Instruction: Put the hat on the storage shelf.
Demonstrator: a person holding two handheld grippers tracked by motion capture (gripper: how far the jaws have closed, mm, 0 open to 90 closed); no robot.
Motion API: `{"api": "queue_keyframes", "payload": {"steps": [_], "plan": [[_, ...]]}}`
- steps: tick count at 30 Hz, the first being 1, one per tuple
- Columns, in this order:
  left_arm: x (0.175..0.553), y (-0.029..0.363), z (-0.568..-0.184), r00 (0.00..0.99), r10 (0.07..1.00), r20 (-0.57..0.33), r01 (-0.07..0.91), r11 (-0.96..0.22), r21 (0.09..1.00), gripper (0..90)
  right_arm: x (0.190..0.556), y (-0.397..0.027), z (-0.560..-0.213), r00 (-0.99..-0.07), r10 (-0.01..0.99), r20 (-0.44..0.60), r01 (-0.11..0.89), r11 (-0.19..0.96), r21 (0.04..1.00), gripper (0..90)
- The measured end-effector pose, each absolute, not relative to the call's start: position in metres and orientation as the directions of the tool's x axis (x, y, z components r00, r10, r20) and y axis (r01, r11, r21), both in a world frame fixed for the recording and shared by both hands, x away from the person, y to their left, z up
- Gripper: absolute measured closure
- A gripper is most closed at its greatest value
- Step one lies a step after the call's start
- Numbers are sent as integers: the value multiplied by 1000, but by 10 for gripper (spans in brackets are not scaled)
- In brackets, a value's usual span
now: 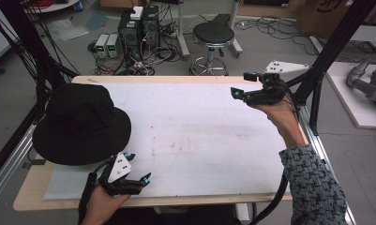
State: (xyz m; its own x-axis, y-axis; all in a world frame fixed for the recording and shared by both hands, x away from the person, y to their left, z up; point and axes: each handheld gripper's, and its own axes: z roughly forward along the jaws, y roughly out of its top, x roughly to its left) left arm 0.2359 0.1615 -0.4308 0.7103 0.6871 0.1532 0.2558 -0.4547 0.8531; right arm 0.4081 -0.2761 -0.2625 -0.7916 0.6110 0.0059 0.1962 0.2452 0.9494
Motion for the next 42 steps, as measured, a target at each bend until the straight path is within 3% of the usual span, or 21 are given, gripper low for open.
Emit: {"api": "queue_keyframes", "payload": {"steps": [12, 23, 42], "plan": [[254, 142, -433, 720, 677, 152, 249, -457, 854, 177, 383, -306, -308, -765, 643, 28, 229, 231, 946, 124], [252, 137, -432, 714, 677, 176, 234, -469, 852, 176, 361, -306, -345, -768, 640, 19, 225, 242, 944, 118], [253, 137, -432, 712, 676, 189, 227, -477, 849, 177, 353, -303, -354, -770, 637, 26, 222, 231, 947, 118]]}}
